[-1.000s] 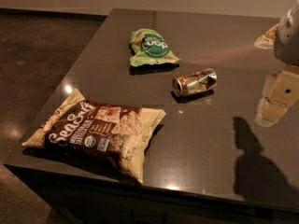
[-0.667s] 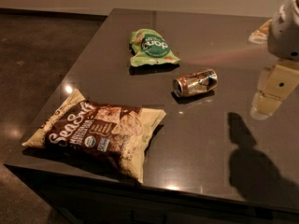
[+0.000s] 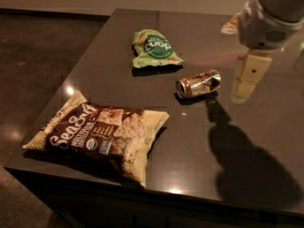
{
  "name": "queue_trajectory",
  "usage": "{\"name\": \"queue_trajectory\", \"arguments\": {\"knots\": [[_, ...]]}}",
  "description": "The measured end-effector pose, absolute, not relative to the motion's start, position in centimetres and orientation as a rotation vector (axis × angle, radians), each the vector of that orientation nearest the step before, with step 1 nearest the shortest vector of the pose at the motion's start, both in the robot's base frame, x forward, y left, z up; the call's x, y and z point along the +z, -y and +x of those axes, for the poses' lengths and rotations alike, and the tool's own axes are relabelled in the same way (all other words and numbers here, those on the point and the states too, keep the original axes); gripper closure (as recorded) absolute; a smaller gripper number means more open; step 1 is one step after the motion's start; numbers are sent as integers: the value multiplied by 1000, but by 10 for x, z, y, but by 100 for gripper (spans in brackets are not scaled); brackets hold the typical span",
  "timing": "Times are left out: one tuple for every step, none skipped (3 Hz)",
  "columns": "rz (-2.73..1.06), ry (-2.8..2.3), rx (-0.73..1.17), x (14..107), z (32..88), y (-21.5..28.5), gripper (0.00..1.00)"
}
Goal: Place orange can upright
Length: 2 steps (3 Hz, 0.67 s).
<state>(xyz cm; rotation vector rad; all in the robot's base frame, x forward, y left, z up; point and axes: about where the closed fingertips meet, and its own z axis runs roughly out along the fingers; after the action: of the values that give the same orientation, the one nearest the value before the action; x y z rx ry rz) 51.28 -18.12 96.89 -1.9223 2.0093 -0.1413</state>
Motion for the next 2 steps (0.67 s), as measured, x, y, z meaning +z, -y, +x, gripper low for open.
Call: {"name": "queue_trajectory", "arguments": {"knots": [[-2051, -1903, -100, 952, 534, 159, 0], [-2182, -1809, -50, 931, 549, 138, 0]]}}
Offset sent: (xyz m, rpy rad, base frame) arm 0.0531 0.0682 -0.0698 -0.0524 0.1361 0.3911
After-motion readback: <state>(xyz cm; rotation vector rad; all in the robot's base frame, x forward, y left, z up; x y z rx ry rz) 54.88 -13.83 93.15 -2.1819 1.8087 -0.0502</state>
